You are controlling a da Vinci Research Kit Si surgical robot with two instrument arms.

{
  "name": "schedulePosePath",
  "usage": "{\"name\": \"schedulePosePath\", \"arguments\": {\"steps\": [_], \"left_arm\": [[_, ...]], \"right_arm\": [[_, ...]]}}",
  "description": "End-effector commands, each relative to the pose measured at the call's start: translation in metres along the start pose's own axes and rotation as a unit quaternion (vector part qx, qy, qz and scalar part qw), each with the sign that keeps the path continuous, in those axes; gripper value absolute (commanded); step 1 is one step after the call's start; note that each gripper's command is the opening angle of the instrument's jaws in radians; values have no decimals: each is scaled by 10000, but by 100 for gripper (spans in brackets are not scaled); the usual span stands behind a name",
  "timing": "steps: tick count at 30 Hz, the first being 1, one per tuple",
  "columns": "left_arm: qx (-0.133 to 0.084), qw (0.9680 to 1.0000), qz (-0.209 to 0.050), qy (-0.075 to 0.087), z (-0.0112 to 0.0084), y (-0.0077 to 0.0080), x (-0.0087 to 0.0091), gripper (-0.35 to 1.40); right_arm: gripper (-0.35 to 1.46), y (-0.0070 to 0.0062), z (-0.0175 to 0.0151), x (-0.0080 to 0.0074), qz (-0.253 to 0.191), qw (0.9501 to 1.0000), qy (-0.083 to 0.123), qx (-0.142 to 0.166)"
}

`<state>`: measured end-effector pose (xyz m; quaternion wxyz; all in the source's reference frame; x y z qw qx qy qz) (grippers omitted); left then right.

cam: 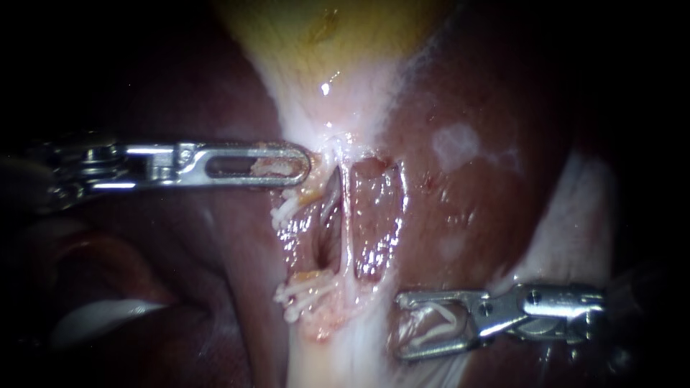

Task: Clipping first clip right tube

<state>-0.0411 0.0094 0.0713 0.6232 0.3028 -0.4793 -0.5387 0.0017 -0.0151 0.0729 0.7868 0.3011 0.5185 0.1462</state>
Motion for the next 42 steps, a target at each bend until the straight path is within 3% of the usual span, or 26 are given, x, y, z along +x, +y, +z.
{"name": "schedulePosePath", "arguments": {"steps": [1, 7, 11, 16, 22, 35, 42], "left_arm": [[2, 10000, -1, -1, 0, 0, 0, -35], [35, 10000, -15, 30, -8, -2, -5, -35], [-14, 10000, -61, 35, -27, -8, -21, -35], [-46, 9998, -132, -116, -56, -12, -43, -35], [-75, 9996, -128, -248, -83, -17, -56, -35], [-82, 9996, -106, -265, -89, -21, -56, -35], [-85, 9996, -107, -267, -90, -22, -55, -35]], "right_arm": [[49, 0, 0, 0, 0, 10000, 0, -1], [49, 0, 0, 0, 0, 10000, 0, -2], [49, 0, 0, 0, 0, 10000, 0, -2], [49, 0, 0, 0, 0, 10000, 0, -2], [49, 0, 0, 0, 0, 10000, 0, -2], [49, -1, 0, 1, 32, 10000, 0, 32], [49, -6, -4, 15, 131, 9998, 127, 82]]}}
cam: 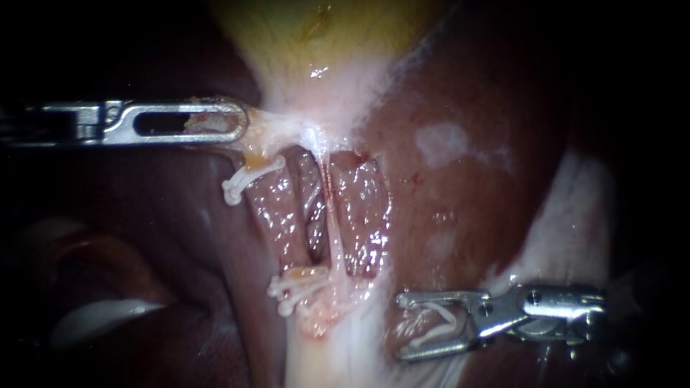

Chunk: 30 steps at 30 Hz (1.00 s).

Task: Clipping first clip right tube

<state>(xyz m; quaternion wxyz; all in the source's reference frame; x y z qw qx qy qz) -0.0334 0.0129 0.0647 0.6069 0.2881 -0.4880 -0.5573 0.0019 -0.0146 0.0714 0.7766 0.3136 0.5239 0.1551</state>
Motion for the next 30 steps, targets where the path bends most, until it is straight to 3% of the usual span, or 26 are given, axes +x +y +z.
{"name": "schedulePosePath", "arguments": {"steps": [1, 5, 17, 26, 30], "left_arm": [[-1, 10000, 0, 0, 0, 0, 0, -35], [-4, 10000, -1, -2, 0, -1, 1, -35], [-9, 10000, -2, -6, 0, -3, 1, -35], [-11, 10000, -3, -7, 0, -3, 1, -35], [-12, 10000, -3, -8, 0, -4, 1, -35]], "right_arm": [[49, -1, -1, 4, 9, 10000, 71, -2], [49, 0, -5, 17, 51, 9998, 169, 11], [49, 9, -2, 50, 162, 9997, 198, -16], [49, 35, 11, 90, 298, 9992, 239, -79], [49, 46, 18, 98, 327, 9991, 266, -108]]}}
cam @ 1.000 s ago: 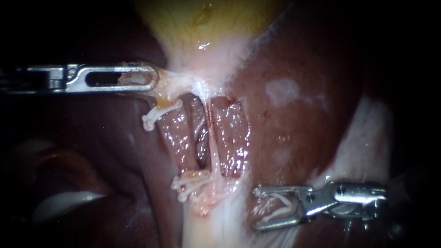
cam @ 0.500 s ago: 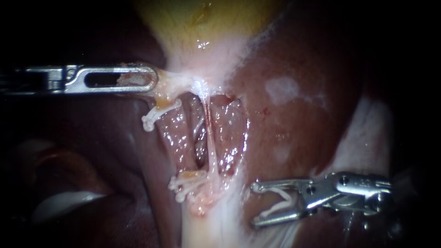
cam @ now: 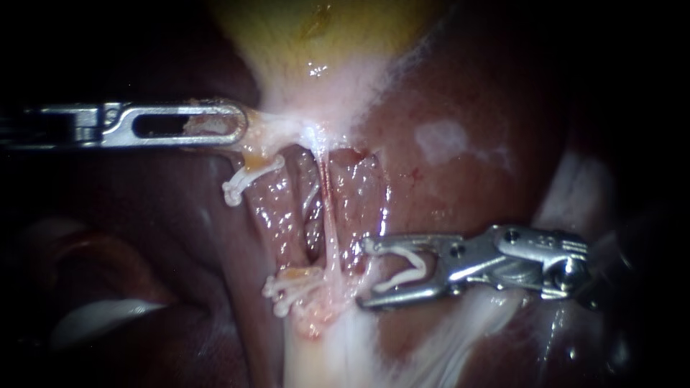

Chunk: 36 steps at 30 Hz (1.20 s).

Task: Clipping first clip right tube

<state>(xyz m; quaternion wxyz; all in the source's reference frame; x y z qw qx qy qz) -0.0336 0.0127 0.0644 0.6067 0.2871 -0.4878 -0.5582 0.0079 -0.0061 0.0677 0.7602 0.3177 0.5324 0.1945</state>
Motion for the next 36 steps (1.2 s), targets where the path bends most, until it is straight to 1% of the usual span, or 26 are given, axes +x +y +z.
{"name": "schedulePosePath", "arguments": {"steps": [1, 6, 13, 19, 21, 25, 28, 32, 34, 36], "left_arm": [[-1, 10000, 0, 0, 0, 0, 0, -35], [-3, 10000, 0, -1, 1, 0, 0, -35], [-6, 10000, -1, -4, 2, -1, 0, -35], [-6, 10000, -1, -5, 2, -1, 0, -35], [-7, 10000, -1, -5, 2, -1, 0, -35], [-7, 10000, -1, -6, 3, -1, 0, -35], [-8, 10000, -1, -6, 3, -1, 0, -35], [-8, 10000, -1, -7, 3, -1, 0, -35], [-9, 10000, -1, -7, 3, -1, 0, -35], [-9, 10000, -1, -7, 4, -1, 0, -35]], "right_arm": [[49, 3, 3, -1, 5, 10000, -2, -6], [49, 18, 11, 3, 20, 10000, 7, -48], [49, 31, 19, 5, 118, 9999, 62, -61], [49, 42, 27, 6, 326, 9993, 149, -54], [49, 44, 30, 6, 355, 9992, 166, -47], [49, 46, 38, 6, 548, 9980, 291, 105], [49, 47, 45, 6, 614, 9972, 372, 187], [49, 48, 52, 8, 772, 9950, 533, 341], [49, 48, 54, 8, 816, 9941, 582, 408], [48, 48, 56, 9, 928, 9922, 653, 515]]}}
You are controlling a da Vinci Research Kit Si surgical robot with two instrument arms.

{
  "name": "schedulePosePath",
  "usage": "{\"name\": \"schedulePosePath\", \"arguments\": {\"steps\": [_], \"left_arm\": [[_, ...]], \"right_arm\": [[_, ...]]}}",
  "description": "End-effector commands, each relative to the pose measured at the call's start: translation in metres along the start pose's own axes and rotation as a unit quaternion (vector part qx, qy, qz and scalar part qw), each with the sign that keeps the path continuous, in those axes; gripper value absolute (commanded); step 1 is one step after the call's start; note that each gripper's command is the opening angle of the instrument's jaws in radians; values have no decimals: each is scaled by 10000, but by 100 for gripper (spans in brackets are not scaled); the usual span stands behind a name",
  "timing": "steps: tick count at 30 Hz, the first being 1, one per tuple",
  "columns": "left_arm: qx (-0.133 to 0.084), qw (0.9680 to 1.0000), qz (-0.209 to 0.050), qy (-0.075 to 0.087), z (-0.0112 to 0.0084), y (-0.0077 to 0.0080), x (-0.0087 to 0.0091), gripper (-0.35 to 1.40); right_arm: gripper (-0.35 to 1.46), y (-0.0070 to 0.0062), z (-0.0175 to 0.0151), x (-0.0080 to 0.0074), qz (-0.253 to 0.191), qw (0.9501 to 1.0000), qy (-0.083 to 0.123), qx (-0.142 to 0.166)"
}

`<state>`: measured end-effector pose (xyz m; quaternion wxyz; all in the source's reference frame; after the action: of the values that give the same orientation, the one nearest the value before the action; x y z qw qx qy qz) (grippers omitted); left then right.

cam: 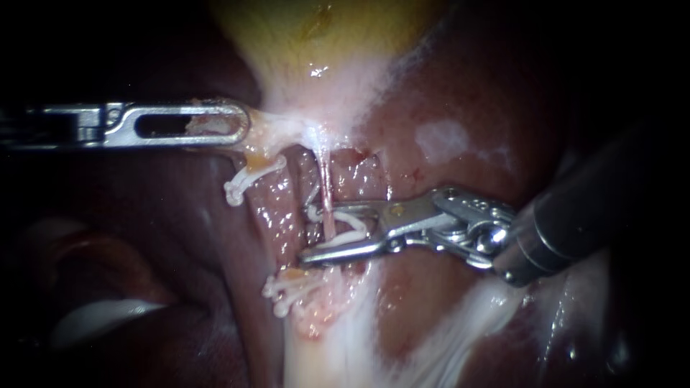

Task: Clipping first clip right tube

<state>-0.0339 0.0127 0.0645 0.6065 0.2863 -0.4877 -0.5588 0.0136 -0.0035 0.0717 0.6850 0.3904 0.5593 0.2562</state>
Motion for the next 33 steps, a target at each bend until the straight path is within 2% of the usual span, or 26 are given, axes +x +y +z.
{"name": "schedulePosePath", "arguments": {"steps": [1, 4, 13, 25, 28, 33], "left_arm": [[-1, 10000, 0, 0, 0, 0, 0, -35], [-1, 10000, 0, 0, 0, 0, 0, -35], [-1, 10000, -1, 0, 0, 0, 0, -35], [-2, 10000, -2, -1, 1, 0, -1, -35], [-3, 10000, -3, -1, 1, 0, -1, -35], [-3, 10000, -3, -1, 1, 0, -1, -35]], "right_arm": [[48, 0, 1, 0, 55, 10000, 40, 55], [48, -2, 2, 0, 188, 9994, 141, 236], [45, -11, 7, -6, 346, 9982, 43, 498], [38, -17, 10, -11, 525, 9972, 15, 542], [24, -17, 10, -12, 524, 9972, 15, 542], [-17, -15, 9, -11, 613, 9967, 15, 538]]}}
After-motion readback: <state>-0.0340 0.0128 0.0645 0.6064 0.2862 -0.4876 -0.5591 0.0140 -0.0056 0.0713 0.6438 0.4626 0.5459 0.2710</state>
